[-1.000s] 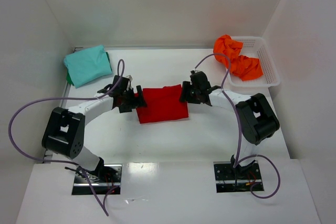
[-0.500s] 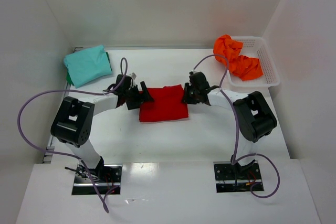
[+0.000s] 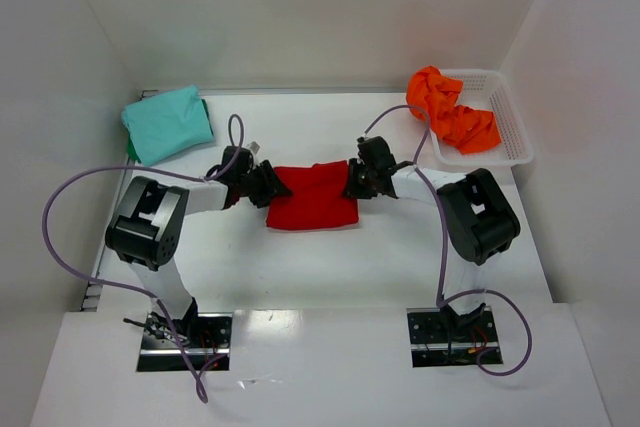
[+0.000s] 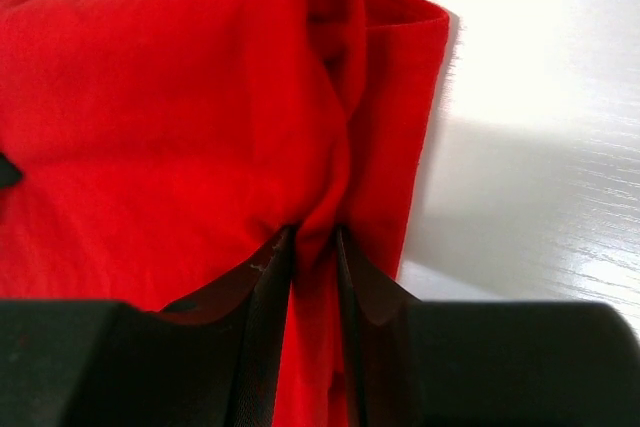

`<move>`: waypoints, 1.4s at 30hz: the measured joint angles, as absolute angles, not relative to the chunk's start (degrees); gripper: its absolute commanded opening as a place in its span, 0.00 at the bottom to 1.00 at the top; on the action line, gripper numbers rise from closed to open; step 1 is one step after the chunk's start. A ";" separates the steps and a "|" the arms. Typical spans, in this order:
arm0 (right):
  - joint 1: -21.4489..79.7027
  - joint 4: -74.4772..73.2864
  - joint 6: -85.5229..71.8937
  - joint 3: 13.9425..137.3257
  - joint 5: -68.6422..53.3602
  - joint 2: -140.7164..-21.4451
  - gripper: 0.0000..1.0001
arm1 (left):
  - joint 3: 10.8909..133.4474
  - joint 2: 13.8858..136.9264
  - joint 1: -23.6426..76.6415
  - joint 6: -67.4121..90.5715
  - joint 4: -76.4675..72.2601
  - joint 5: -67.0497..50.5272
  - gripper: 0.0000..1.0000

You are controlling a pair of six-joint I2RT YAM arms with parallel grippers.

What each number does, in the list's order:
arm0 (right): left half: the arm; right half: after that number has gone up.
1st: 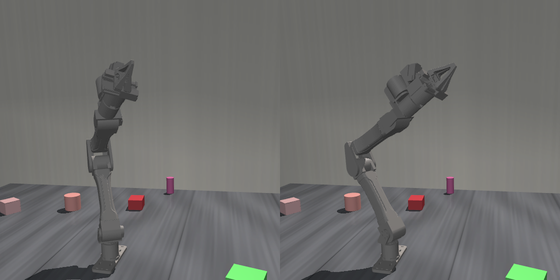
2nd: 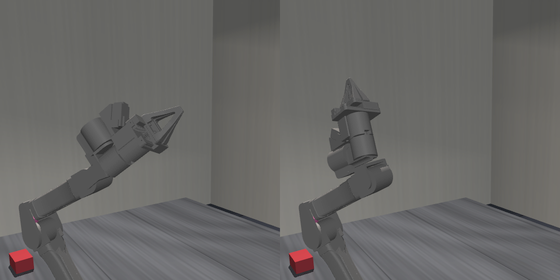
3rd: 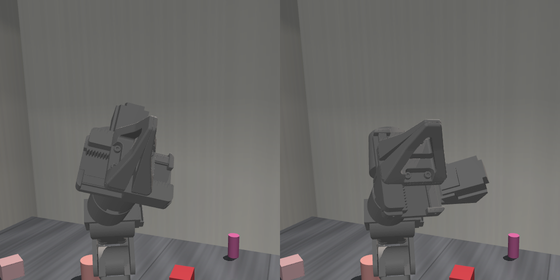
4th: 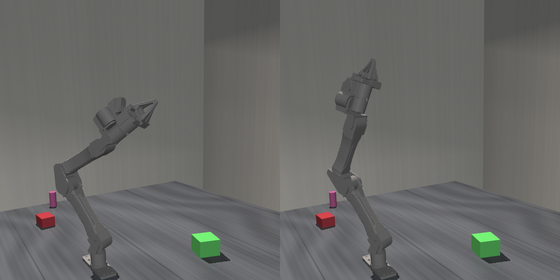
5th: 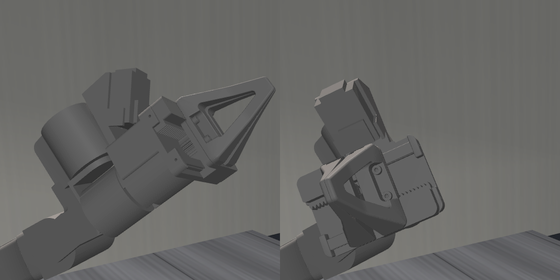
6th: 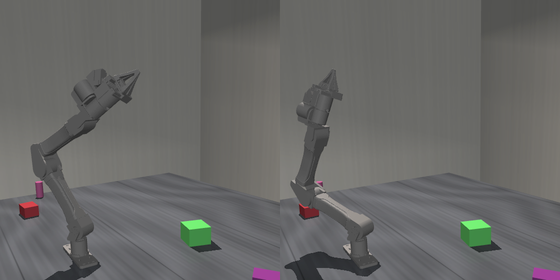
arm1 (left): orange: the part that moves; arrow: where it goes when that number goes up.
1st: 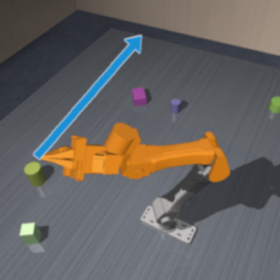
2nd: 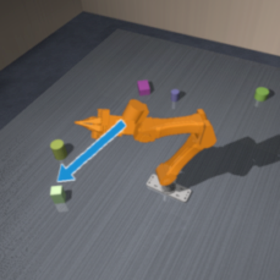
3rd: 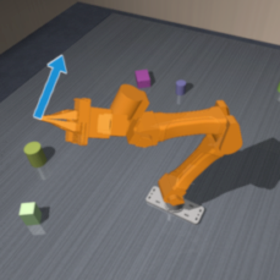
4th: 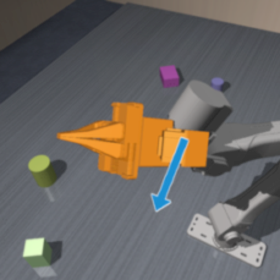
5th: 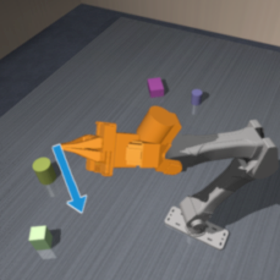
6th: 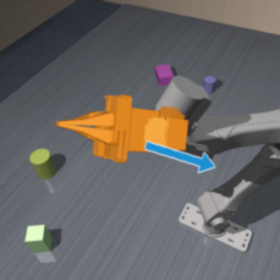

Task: Fold and stack the t-shirts
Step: Put the neatly folded tshirt into the corner of the board with the left arm

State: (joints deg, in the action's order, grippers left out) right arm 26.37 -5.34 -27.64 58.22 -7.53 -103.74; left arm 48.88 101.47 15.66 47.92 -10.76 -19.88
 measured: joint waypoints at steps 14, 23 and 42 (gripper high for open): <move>26.06 -5.82 -28.77 58.81 -5.02 -102.80 0.62 | 54.22 103.79 15.99 45.08 -1.43 -18.65 0.00; 18.41 -9.69 -27.90 61.65 -4.84 -85.06 1.00 | 76.82 107.33 9.23 32.21 17.91 -6.50 0.00; 17.85 -15.07 -30.61 51.96 -5.15 -68.14 1.00 | 114.67 123.46 -5.91 19.18 29.58 -0.12 0.00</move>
